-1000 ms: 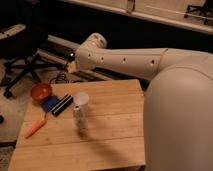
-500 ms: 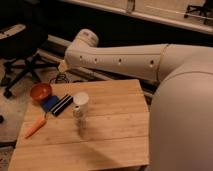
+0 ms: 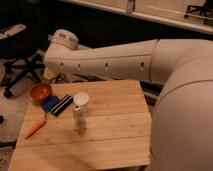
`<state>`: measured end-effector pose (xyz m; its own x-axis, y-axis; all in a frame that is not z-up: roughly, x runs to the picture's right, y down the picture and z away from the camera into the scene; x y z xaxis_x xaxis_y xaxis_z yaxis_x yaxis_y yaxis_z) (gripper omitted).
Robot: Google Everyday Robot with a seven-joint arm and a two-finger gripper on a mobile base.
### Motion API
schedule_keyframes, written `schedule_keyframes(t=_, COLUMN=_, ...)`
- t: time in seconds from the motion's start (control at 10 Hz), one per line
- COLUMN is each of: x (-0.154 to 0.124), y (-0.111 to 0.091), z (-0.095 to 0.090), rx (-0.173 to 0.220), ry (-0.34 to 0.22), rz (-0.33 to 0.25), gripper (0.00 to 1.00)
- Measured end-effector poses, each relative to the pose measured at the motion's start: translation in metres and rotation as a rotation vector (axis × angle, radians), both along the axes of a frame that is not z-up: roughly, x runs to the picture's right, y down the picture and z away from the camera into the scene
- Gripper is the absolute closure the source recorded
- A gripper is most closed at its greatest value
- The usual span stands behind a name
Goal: Place the eraser on the white sponge
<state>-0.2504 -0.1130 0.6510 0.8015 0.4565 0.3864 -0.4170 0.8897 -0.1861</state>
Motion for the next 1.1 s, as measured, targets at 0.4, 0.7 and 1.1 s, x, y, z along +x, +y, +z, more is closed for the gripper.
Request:
schedule_keyframes(t=0.4, x=-0.045, y=0.035, z=-0.023, rx=0.06, ry=-0.064, rz=-0.403, gripper=0.2)
schedule_keyframes(t=0.7, x=-0.054, y=0.04, z=0.002, rx=0.035, ry=-0.037, rz=-0.66, gripper=0.2)
schedule_keyframes(t=1.1, x=-0.048, y=-0.01, z=0.045, rx=0.005, ry=-0.016, rz=-0.62, gripper=0.2)
